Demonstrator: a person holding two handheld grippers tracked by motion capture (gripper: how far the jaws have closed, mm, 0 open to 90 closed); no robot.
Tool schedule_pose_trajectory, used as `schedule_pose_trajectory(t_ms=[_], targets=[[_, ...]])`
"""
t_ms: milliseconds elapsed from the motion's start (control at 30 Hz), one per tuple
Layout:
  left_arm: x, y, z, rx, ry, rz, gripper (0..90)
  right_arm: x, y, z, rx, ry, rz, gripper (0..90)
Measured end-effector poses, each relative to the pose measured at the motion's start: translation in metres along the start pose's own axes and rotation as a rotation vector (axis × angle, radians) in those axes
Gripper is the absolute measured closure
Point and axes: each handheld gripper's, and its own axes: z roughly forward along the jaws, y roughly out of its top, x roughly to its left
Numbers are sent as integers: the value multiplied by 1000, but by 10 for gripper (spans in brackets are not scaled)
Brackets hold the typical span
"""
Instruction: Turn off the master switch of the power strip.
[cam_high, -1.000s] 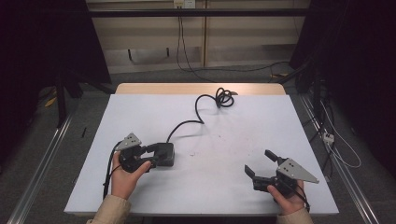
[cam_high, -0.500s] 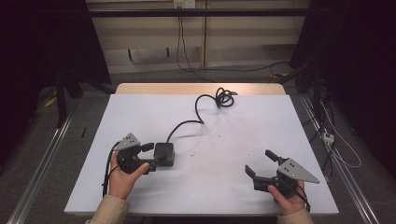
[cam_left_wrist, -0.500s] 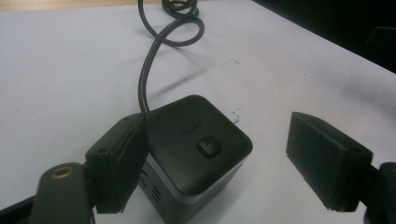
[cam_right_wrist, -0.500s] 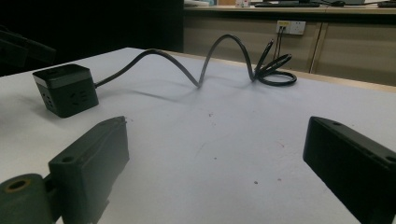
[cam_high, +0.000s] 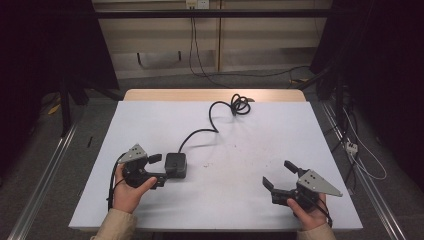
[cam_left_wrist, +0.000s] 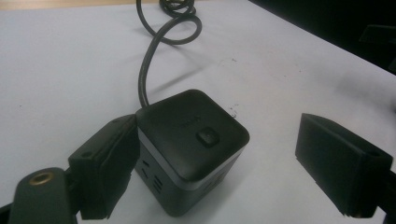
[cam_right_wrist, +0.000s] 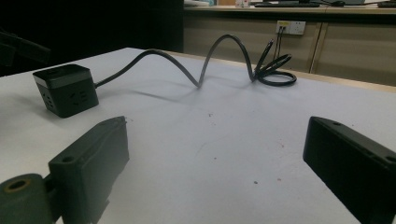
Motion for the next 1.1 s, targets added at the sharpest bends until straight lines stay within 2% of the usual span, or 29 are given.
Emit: schedule_pose_trajectory(t_ms=[567,1100], targets=[[4,-5,-12,-11,-14,13,77,0,0,-1,-1,-1,1,61],[10,-10,-21,-14,-1,22,67,0,0,-1,-1,0,2,61]])
